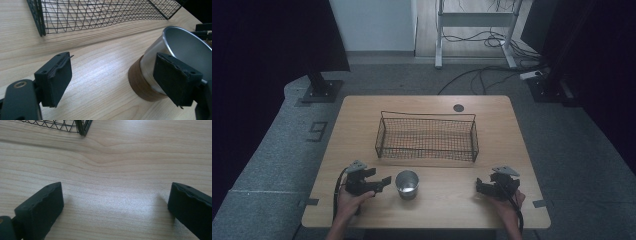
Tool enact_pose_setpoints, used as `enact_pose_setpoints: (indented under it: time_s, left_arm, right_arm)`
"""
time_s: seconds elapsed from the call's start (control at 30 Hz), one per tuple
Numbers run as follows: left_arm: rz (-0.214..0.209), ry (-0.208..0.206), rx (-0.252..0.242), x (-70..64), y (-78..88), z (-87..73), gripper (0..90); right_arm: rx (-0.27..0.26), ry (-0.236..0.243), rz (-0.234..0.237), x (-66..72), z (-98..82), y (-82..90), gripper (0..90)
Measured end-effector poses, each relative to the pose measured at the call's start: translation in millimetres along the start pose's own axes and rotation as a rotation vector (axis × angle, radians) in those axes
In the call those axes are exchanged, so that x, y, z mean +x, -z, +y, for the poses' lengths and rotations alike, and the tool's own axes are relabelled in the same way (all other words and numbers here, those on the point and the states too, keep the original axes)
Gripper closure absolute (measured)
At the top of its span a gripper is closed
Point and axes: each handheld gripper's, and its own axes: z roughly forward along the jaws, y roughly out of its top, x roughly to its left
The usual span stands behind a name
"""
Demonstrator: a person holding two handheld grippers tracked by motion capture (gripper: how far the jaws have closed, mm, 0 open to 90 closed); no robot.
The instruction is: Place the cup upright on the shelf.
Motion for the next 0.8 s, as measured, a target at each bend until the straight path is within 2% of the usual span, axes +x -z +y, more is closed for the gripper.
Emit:
enact_pose_setpoints:
  time_s: [0.23,0.37,0.67,0.8]
  left_arm:
    - [-0.008,-0.003,-0.019,-2.3,2.5,2.7,15.9]
    - [-0.024,-0.025,-0.025,-5.6,4.9,7.2,16.7]
    - [-0.032,-0.028,-0.055,-9.7,13.7,11.2,16.7]
    - [-0.040,-0.042,-0.068,-14.2,18.2,14.4,16.7]
  right_arm:
    - [0.000,-0.003,-0.001,0.0,-0.1,0.3,1.2]
    - [0.000,-0.003,-0.001,0.0,-0.2,0.4,1.2]
    - [-0.001,-0.002,0.000,0.1,-0.2,0.4,1.3]
    - [-0.004,-0.004,-0.004,-0.1,-0.4,0.7,2.6]
